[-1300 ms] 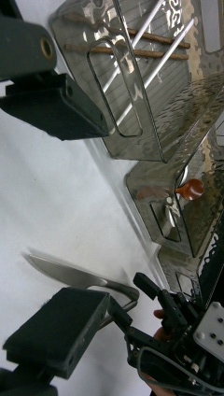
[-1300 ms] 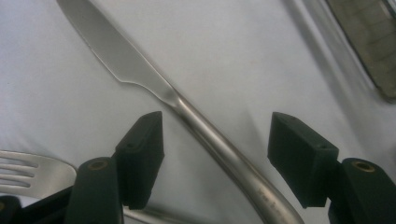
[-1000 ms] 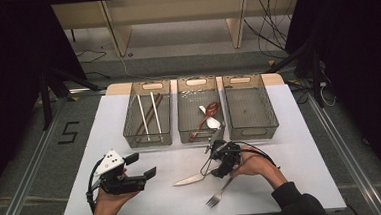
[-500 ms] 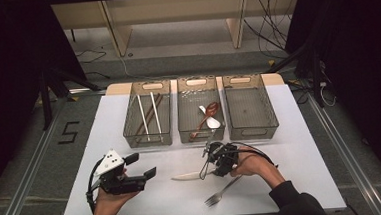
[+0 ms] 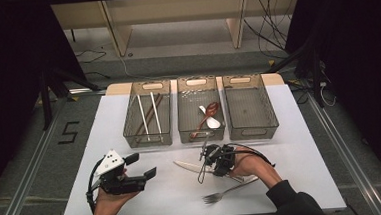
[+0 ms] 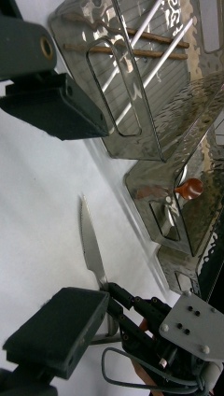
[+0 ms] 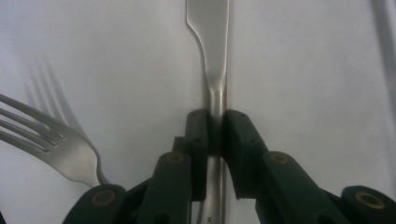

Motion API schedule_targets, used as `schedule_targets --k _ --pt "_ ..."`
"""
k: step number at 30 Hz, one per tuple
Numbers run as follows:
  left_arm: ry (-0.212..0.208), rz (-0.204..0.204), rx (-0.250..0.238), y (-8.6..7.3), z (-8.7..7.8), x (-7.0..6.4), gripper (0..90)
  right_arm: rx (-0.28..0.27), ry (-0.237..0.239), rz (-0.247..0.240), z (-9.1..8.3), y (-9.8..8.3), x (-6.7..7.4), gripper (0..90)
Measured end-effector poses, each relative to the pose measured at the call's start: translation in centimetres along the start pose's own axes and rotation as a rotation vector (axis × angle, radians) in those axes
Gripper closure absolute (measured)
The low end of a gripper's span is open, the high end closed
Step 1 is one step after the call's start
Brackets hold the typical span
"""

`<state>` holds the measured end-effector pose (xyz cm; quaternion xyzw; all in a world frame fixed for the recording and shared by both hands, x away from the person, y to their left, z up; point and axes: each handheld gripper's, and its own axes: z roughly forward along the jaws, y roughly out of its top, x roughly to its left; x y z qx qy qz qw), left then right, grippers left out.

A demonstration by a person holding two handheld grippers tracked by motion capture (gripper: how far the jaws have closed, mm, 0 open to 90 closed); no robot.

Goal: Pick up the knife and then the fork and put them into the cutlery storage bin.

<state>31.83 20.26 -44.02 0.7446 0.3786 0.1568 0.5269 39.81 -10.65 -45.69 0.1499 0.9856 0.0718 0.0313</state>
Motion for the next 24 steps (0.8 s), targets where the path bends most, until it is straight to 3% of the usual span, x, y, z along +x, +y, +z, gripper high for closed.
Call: schedule_targets --k 12,24 --pt "0.001 -0.002 -0.001 0.00 0.00 0.02 16.7 0.005 0.002 0.009 -0.09 0.05 -0.05 80.5" --pt "0.001 0.000 0.003 0.00 -0.08 0.14 16.7 -0.052 0.008 0.035 -0.79 -0.17 -0.27 80.5"
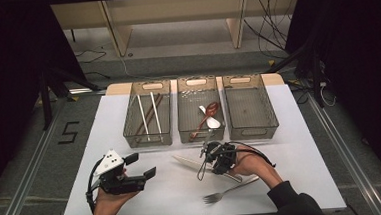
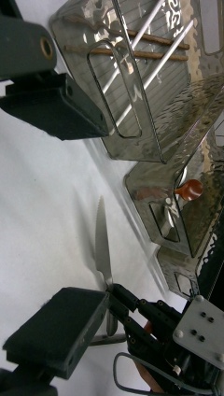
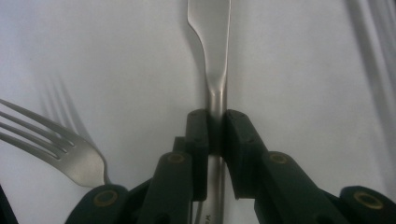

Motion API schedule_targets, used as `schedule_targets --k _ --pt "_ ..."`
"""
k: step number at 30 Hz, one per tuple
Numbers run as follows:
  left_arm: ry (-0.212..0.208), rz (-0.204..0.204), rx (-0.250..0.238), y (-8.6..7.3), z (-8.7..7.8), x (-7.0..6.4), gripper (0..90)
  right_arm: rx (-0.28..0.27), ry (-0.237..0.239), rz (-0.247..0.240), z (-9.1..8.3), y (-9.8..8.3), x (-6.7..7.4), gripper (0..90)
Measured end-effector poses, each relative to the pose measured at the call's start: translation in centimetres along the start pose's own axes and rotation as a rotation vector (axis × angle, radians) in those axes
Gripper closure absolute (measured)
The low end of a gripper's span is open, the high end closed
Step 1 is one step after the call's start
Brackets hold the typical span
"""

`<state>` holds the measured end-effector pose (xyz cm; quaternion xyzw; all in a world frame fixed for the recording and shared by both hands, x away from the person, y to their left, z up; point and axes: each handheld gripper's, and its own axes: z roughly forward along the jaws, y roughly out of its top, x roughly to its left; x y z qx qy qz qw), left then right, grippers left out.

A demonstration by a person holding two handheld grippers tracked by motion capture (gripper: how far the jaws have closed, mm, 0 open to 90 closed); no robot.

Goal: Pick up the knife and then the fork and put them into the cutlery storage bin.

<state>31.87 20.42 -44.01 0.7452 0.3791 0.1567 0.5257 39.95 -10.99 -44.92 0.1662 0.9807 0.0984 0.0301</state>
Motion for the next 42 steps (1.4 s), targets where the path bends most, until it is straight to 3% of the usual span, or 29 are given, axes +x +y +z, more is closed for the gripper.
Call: schedule_targets --k 12,21,33,42 --pt "0.000 -0.002 -0.001 0.0 0.0 0.0 16.7 -0.065 0.002 0.037 -1.3 -0.4 -0.4 80.5" --pt "0.003 -0.011 -0.010 0.0 0.0 0.0 16.7 -0.141 0.004 0.063 -3.3 -0.6 -1.0 80.5" --pt "0.003 -0.012 -0.012 0.0 -0.1 0.1 16.7 -0.279 0.002 0.191 -6.4 -1.9 -3.4 80.5" --pt "0.003 -0.011 -0.010 0.0 -0.1 0.1 16.7 -0.364 -0.021 0.309 -8.6 -3.1 -6.4 80.5"
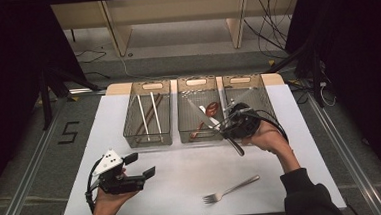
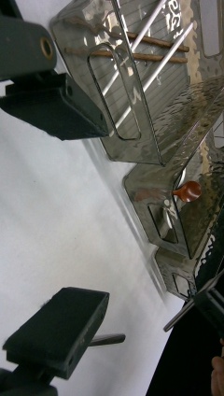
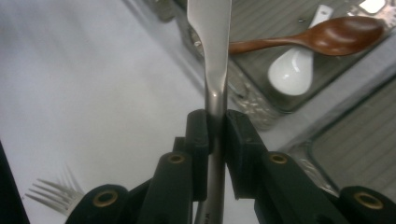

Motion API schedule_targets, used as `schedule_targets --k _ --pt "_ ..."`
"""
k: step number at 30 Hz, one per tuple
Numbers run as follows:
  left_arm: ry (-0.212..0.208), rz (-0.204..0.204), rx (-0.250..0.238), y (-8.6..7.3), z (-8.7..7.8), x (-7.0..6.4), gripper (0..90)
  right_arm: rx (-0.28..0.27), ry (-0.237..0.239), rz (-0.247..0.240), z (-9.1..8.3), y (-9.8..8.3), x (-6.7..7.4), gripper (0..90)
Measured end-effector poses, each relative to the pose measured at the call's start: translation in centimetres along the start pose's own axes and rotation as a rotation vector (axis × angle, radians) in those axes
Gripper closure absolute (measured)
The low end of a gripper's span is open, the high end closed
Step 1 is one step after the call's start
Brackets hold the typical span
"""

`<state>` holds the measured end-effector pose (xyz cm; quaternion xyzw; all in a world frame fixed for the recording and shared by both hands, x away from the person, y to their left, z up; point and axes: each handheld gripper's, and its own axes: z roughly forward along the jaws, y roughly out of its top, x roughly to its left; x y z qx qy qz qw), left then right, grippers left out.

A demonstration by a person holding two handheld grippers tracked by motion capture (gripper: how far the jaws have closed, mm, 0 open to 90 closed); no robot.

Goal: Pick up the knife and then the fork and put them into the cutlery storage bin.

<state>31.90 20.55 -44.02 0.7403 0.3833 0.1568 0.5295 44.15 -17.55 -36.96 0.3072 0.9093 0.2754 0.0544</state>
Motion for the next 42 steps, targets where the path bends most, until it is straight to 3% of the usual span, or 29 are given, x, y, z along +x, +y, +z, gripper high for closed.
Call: schedule_targets --k 14,20,42 --pt "-0.001 -0.002 0.000 0.0 0.0 0.0 16.6 -0.036 -0.086 0.191 -1.8 0.2 -5.5 80.5" --pt "-0.001 -0.002 0.000 0.0 0.0 0.0 16.7 -0.051 -0.119 0.243 -2.8 0.4 -7.2 80.5" --pt "-0.004 0.001 0.000 0.0 -0.1 0.1 16.7 -0.089 -0.201 0.356 -3.3 0.7 -10.4 80.5"
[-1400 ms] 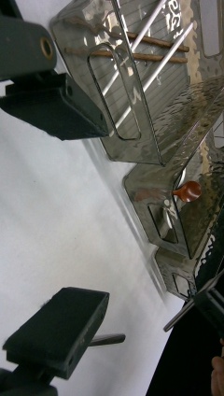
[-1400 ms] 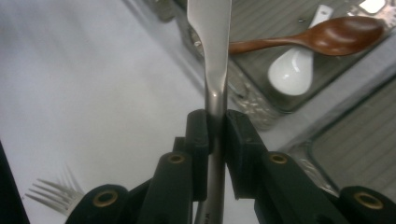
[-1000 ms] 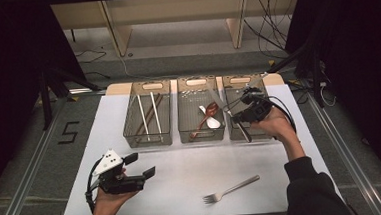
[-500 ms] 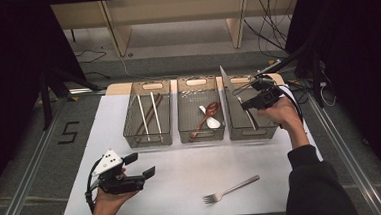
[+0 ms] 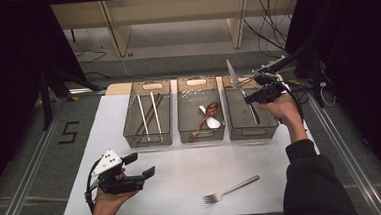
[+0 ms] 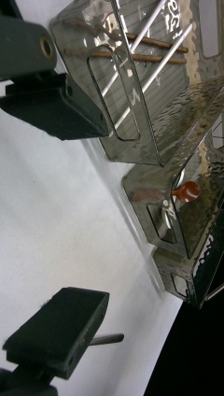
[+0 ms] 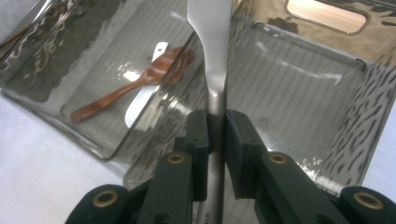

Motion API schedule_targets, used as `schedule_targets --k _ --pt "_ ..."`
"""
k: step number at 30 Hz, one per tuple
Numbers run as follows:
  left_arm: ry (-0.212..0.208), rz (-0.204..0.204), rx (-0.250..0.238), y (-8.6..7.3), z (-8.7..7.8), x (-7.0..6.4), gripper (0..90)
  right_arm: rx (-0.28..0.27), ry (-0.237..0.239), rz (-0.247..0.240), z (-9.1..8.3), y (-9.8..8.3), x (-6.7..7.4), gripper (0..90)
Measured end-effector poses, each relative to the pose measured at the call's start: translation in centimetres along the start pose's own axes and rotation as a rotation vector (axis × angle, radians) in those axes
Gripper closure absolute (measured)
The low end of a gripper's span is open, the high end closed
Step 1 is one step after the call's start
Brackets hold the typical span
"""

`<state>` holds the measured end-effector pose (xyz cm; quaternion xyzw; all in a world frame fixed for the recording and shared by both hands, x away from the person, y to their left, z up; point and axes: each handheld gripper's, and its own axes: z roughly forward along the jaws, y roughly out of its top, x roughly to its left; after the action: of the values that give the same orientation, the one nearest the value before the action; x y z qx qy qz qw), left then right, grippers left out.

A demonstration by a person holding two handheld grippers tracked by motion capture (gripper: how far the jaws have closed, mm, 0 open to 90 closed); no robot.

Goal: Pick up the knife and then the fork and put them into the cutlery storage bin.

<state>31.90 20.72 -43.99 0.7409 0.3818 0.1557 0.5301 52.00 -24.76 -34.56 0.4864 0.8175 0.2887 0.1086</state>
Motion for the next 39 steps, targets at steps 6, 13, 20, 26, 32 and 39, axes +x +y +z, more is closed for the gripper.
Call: schedule_targets --k 6,13,20,26,32,39 --pt "0.002 0.002 -0.002 0.0 0.0 0.0 16.7 -0.001 -0.036 0.022 0.5 0.0 -0.7 80.4" --pt "0.000 0.002 -0.004 0.0 0.0 0.0 16.6 0.010 -0.077 0.039 1.7 -0.4 -1.5 80.4" --pt "-0.001 0.000 -0.004 0.0 0.0 0.0 16.6 0.037 -0.095 0.060 2.7 -1.1 -2.2 80.3" --pt "0.000 -0.001 -0.005 0.0 0.0 0.0 16.6 0.046 -0.106 0.065 3.3 -1.5 -2.2 80.3" --pt "-0.001 0.003 -0.003 0.0 0.0 0.0 16.6 0.060 -0.116 0.073 3.8 -1.9 -2.3 80.1" --pt "-0.003 -0.001 -0.002 0.0 0.0 0.0 16.5 0.027 -0.093 0.103 3.5 -1.7 -2.3 59.8"
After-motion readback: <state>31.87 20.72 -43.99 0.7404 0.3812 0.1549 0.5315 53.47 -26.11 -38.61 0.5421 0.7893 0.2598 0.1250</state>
